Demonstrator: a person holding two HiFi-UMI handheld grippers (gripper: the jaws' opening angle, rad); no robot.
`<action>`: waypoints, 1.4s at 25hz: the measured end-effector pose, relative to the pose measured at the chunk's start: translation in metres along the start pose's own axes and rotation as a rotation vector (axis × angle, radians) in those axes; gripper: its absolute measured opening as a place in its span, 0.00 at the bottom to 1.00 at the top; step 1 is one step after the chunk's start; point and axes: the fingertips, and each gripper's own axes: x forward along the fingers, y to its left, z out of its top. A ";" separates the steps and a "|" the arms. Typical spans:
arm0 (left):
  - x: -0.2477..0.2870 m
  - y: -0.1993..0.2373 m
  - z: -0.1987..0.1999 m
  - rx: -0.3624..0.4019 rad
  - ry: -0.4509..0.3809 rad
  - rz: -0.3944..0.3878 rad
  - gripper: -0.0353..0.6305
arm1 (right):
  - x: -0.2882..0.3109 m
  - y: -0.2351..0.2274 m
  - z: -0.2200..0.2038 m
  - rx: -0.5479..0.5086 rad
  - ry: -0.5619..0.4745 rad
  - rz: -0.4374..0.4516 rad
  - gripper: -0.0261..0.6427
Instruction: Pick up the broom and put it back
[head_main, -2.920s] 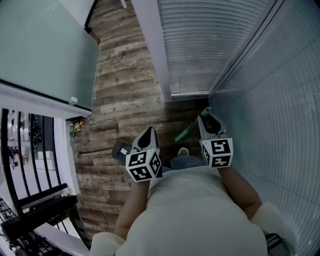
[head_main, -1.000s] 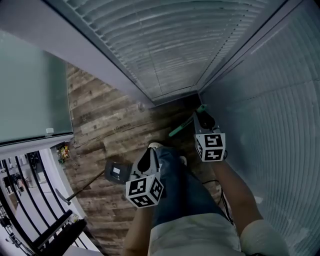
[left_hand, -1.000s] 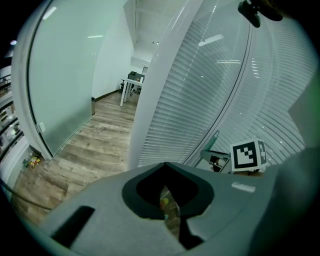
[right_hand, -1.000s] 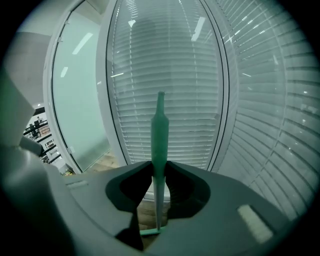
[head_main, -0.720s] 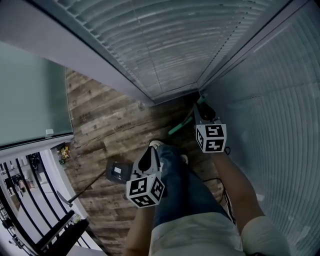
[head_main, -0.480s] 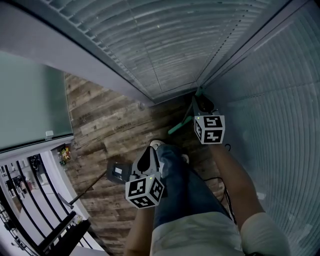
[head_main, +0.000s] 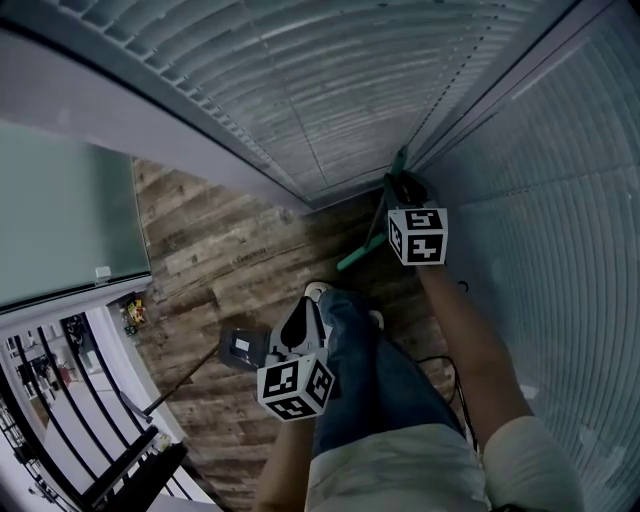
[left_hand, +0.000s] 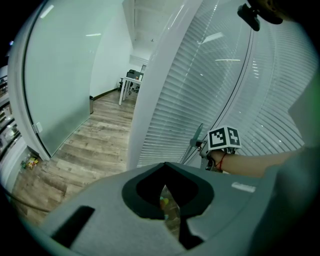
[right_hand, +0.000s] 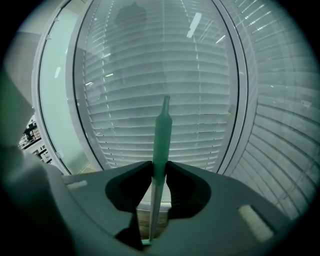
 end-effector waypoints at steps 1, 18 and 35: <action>0.000 -0.001 0.000 -0.001 0.001 -0.001 0.06 | 0.002 -0.002 0.001 -0.003 0.002 -0.003 0.19; 0.000 0.010 0.013 -0.025 -0.015 0.010 0.06 | 0.028 -0.002 0.012 -0.012 0.014 -0.025 0.19; -0.003 0.008 0.010 -0.031 -0.017 0.011 0.06 | 0.031 -0.002 0.016 -0.010 0.008 -0.006 0.34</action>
